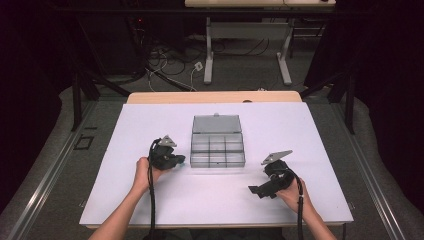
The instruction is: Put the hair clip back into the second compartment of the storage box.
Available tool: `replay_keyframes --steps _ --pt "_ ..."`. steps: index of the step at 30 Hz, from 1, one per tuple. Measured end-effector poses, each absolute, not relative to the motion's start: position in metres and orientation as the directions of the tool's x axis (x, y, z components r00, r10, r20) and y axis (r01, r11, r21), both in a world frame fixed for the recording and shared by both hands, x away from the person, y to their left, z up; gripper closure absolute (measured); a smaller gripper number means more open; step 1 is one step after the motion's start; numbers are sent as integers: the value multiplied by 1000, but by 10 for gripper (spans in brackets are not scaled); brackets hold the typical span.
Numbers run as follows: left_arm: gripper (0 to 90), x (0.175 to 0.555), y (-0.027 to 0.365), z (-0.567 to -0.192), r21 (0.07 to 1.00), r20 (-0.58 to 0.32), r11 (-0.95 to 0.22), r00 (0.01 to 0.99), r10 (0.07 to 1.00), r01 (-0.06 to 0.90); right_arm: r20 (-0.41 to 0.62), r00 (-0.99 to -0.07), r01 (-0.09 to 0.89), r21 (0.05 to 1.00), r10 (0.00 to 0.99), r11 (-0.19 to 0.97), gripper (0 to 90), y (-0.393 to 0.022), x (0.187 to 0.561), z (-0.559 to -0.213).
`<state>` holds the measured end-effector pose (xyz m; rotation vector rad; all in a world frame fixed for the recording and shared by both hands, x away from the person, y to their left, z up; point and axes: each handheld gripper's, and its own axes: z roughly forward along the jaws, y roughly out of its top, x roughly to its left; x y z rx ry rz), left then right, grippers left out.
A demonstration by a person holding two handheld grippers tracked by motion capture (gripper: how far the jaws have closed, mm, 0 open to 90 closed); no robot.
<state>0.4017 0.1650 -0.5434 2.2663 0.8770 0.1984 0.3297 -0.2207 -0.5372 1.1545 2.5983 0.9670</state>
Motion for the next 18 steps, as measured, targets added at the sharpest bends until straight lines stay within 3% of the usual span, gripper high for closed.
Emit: replay_keyframes --steps 18 --pt "894 391 177 -530 700 -64 -481 718 693 527 117 -702 603 623 702 499 0 -223 327 -535"
